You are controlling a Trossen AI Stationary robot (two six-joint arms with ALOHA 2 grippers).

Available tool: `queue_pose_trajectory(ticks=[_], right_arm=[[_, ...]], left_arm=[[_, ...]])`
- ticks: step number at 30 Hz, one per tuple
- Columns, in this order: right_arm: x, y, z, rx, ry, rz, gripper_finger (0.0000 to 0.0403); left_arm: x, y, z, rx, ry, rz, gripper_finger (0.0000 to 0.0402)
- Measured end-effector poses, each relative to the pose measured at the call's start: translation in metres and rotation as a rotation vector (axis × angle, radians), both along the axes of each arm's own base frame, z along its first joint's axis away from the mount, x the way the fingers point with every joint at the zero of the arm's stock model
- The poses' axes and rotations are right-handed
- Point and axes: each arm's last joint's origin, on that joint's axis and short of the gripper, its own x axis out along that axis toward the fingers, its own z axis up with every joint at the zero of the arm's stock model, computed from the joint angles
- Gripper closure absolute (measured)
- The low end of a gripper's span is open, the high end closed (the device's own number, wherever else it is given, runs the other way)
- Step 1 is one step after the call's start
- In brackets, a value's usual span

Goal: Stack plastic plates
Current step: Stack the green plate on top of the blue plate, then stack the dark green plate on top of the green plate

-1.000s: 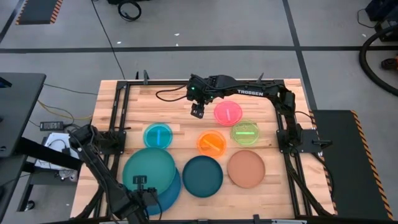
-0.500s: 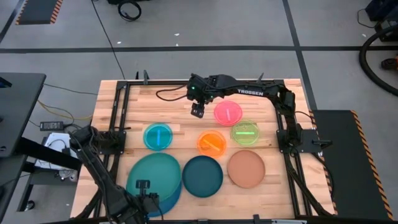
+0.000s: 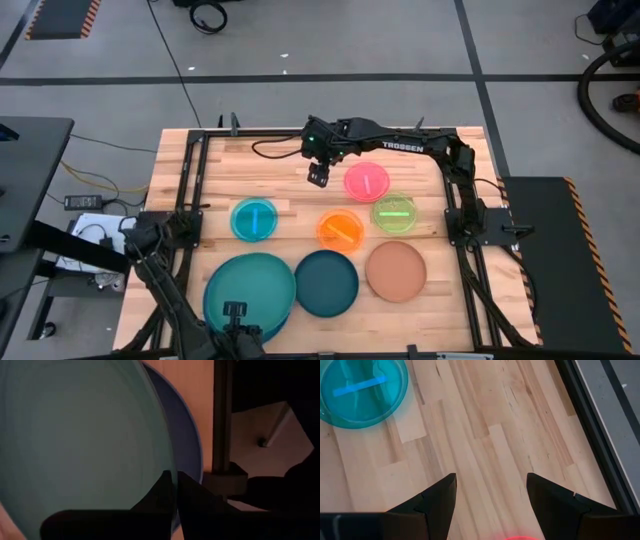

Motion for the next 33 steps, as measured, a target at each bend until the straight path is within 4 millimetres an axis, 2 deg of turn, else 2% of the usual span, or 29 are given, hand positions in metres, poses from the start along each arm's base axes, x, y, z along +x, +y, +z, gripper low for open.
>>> queue_pose_trajectory(ticks=[12, 26, 29, 33], right_arm=[[-0.0004, -0.0011, 0.0, -0.001, 0.001, 0.0, 0.0153], [-0.0004, -0.0006, -0.0001, 0.0, 0.002, 0.001, 0.0153], [0.0005, -0.0008, 0.0004, 0.002, -0.01, -0.007, 0.0153], [0.0018, 0.0013, 0.0008, 0.019, -0.023, 0.008, 0.0153]], left_arm=[[-0.0037, -0.0071, -0.0043, -0.037, -0.017, 0.088, 0.0385], [-0.0034, -0.0084, -0.0046, -0.068, -0.027, 0.176, 0.0359], [-0.0033, -0.008, -0.0046, -0.065, -0.038, 0.202, 0.0344], [-0.0051, -0.0076, -0.0043, -0.041, -0.082, 0.24, 0.0302]])
